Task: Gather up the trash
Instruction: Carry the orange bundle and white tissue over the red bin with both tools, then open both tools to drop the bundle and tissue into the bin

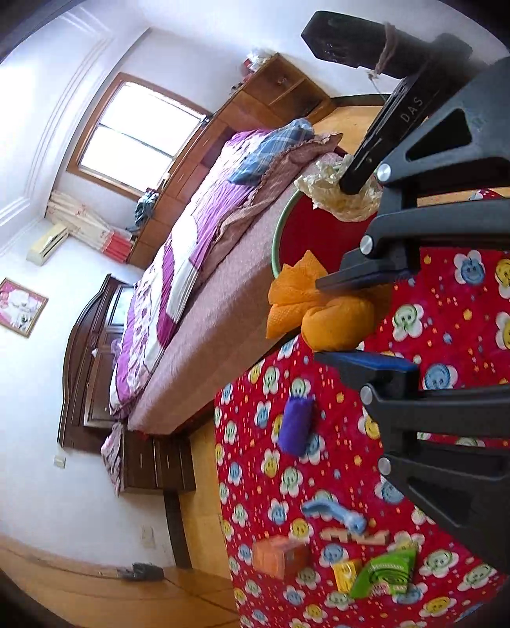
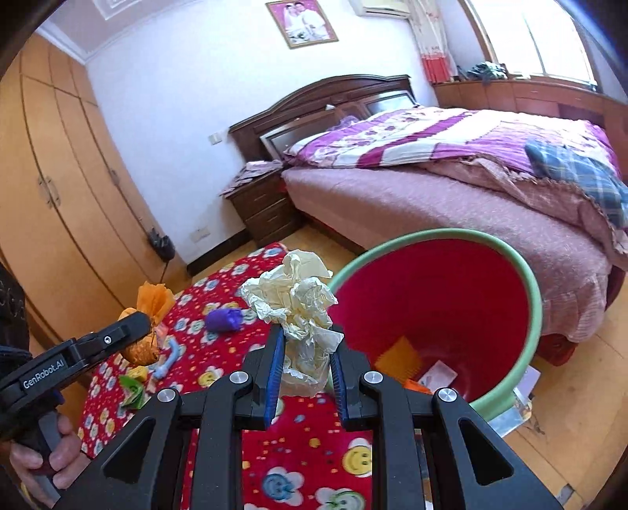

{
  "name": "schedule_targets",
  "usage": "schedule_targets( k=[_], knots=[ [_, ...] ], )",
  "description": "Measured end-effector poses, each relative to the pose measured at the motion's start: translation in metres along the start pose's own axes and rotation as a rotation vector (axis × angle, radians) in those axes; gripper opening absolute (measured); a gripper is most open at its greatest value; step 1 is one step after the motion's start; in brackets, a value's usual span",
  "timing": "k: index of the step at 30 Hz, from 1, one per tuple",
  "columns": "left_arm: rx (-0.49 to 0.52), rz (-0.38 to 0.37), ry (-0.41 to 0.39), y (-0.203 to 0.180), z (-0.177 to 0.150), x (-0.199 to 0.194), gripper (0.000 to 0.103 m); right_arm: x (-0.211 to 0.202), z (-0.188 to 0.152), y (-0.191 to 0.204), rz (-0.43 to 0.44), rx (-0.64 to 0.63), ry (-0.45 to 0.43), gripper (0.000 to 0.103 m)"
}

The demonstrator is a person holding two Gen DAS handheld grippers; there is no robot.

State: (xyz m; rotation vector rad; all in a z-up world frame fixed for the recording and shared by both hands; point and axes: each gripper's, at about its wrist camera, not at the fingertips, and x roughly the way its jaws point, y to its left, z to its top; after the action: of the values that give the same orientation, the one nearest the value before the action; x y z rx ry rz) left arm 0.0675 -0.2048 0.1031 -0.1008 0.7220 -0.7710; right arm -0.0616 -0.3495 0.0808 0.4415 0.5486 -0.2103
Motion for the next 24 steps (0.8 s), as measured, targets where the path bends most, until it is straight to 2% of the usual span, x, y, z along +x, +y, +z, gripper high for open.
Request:
schedule_targets(
  k=[15,24],
  knots=[
    [0.05,-0.062,0.108,-0.047,-0.007,0.074,0.029,0.015,0.001,-0.055,-0.059,0.066,0.03,0.023],
    [0.107,-0.054,0.193,-0.08,-0.017,0.124,0.03,0.023,0.006,-0.092,-0.091,0.09,0.037,0.025]
  ],
)
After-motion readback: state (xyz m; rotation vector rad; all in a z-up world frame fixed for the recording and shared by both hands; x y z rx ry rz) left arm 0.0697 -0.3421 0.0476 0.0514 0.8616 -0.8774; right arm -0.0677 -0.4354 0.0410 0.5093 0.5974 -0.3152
